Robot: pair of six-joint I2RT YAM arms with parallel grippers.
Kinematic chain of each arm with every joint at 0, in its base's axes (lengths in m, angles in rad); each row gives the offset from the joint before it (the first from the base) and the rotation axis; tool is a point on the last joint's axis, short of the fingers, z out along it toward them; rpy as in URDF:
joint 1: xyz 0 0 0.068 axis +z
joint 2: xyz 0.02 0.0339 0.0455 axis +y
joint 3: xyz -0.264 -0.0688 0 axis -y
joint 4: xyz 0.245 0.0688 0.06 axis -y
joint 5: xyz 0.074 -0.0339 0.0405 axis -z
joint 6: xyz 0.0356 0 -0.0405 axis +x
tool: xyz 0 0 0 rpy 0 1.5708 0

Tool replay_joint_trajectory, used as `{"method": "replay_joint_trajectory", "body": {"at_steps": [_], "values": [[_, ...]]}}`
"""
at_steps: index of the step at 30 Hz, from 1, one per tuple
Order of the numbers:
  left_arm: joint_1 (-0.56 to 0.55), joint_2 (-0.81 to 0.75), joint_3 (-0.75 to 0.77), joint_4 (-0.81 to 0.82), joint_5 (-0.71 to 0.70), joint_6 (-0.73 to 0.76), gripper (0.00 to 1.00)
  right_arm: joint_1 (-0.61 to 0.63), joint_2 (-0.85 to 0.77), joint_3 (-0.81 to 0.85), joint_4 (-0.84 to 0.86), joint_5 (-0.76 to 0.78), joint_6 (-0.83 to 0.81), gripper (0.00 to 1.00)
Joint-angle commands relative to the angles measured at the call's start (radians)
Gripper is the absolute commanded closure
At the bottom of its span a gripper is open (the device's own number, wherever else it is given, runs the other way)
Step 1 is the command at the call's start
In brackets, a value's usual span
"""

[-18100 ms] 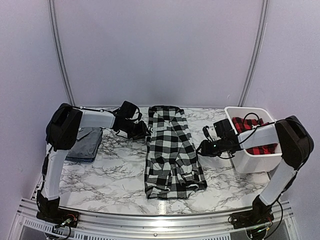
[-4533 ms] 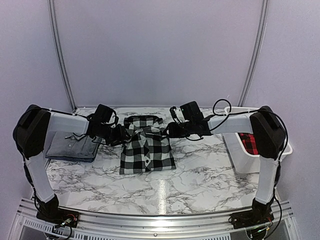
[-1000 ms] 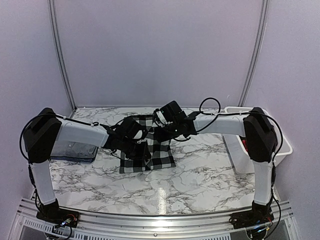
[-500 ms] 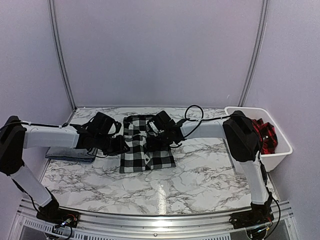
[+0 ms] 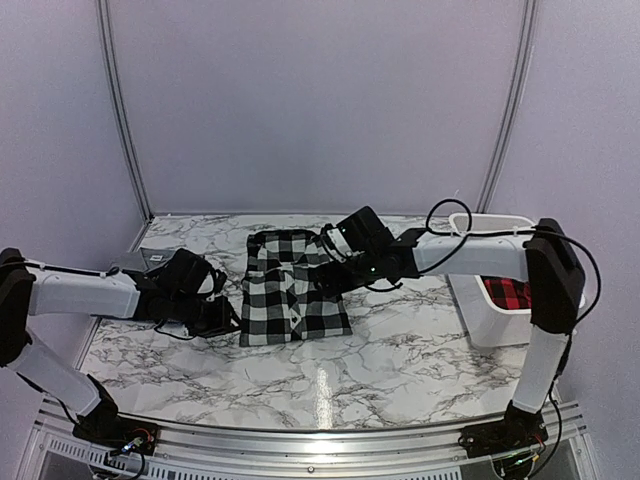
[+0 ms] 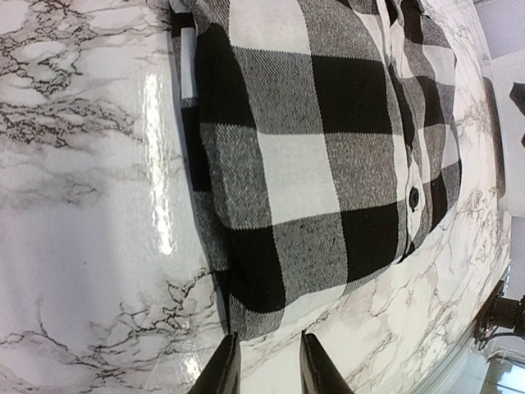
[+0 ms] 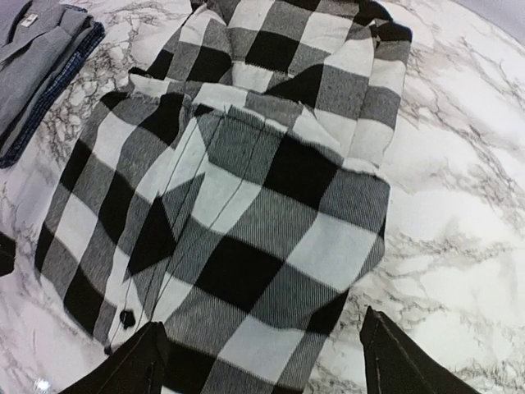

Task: Fold and stack the long sleeve shirts
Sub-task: Smooth out the 2/3-rectangle-folded shirt at the center of the board, then pick up the 2/3-rectangle-folded shirt from the center of the board.

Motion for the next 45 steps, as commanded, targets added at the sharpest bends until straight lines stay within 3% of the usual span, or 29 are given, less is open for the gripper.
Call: {"method": "replay_joint_trajectory", "body": {"at_steps": [1,9,17,36,45], "values": [[0.004,-0.065,-0.046,-0.007,0.039,0.014,0.72,0.002,-0.105,-0.161,0.067,-0.061,0.063,0.24],[-0.026,-0.111,-0.123,0.012,0.035,0.026,0.72,0.003,-0.231,-0.41,0.167,-0.165,0.109,0.42],[-0.07,-0.078,-0.126,0.032,-0.067,0.057,0.73,0.012,-0.225,-0.48,0.197,-0.168,0.042,0.62],[-0.161,0.093,-0.032,-0.031,-0.28,0.119,0.74,0.054,-0.132,-0.49,0.229,-0.059,-0.082,0.71],[-0.192,0.13,-0.011,-0.044,-0.282,0.156,0.68,0.065,-0.095,-0.466,0.228,-0.059,-0.092,0.79]]}}
